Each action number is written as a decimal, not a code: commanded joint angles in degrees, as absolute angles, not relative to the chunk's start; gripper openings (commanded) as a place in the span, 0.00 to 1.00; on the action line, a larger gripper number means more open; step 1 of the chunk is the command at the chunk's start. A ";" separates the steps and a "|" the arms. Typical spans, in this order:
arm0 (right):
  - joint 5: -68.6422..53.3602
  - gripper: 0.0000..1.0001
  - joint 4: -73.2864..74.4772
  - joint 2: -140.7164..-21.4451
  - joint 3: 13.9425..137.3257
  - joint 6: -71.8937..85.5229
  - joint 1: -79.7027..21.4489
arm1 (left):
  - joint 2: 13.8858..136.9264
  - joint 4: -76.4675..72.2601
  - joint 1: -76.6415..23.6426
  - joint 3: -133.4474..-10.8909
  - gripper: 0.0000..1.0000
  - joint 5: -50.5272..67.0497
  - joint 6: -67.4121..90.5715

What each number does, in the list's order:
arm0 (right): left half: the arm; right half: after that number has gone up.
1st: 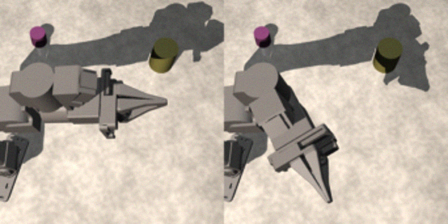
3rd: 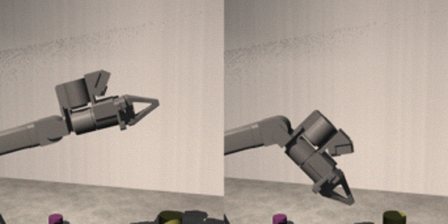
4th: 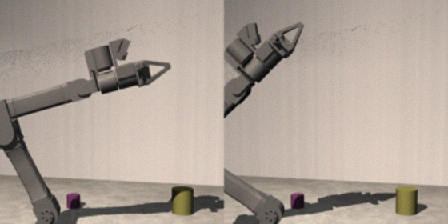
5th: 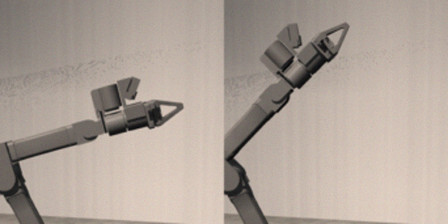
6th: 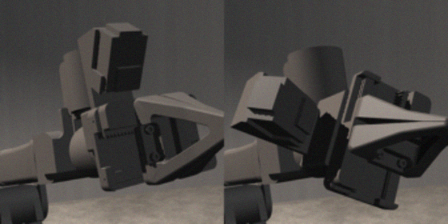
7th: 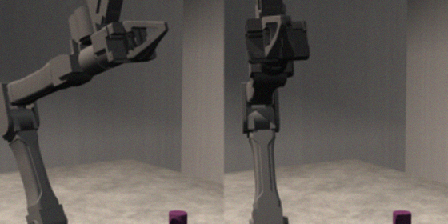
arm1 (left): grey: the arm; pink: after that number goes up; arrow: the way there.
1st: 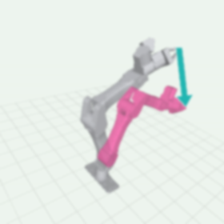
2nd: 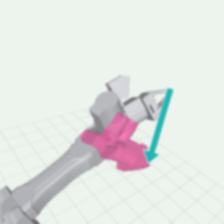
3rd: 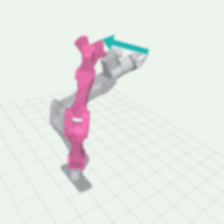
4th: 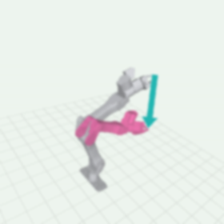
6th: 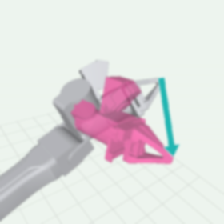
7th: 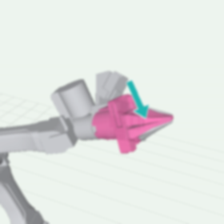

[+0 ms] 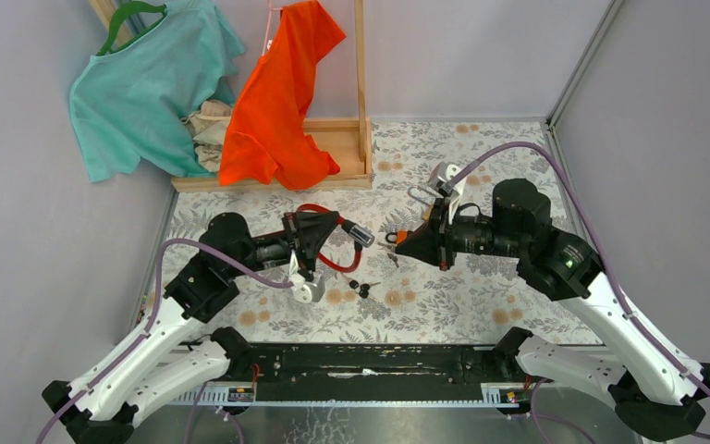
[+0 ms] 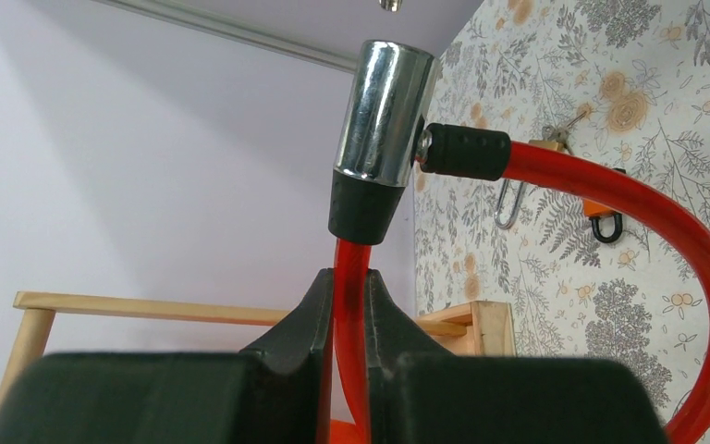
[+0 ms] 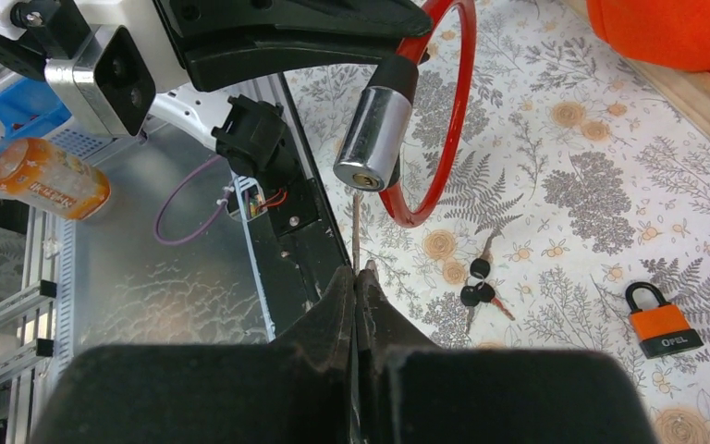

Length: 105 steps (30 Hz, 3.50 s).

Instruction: Unlock with the key

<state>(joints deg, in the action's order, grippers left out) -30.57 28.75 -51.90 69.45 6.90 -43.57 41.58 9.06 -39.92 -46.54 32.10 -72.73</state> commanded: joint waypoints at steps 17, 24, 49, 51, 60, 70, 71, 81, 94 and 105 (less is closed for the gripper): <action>-23.27 0.00 27.59 -53.44 71.03 5.60 -46.23 | 42.08 7.99 -43.20 -50.19 0.00 31.76 -77.60; -21.29 0.00 28.39 -51.87 70.47 5.03 -46.23 | 42.68 9.56 -43.60 -50.84 0.00 30.71 -77.89; -22.42 0.00 31.42 -48.92 71.14 4.96 -46.31 | 44.42 10.70 -44.68 -53.04 0.00 26.67 -69.68; -23.03 0.00 31.29 -49.06 71.20 5.09 -46.31 | 44.55 10.66 -44.66 -53.24 0.00 26.61 -69.47; -24.16 0.00 29.75 -51.48 71.69 5.14 -46.27 | 45.09 10.64 -44.70 -53.70 0.00 27.03 -69.61; -24.32 0.00 29.01 -51.72 71.28 5.36 -46.32 | 44.87 10.72 -44.71 -53.04 0.00 27.02 -70.23; -24.27 0.00 28.92 -51.69 71.24 5.44 -46.31 | 44.86 10.79 -44.74 -52.95 0.00 27.00 -70.25; -23.79 0.00 29.23 -51.17 71.76 5.11 -46.32 | 44.96 11.25 -44.70 -53.14 0.00 27.09 -71.09; -24.16 0.00 29.98 -50.91 72.09 4.91 -46.32 | 45.24 11.51 -44.67 -53.63 0.00 26.75 -70.92; -24.67 0.00 29.44 -51.41 71.90 4.96 -46.27 | 45.49 11.58 -44.69 -53.91 0.00 26.87 -70.66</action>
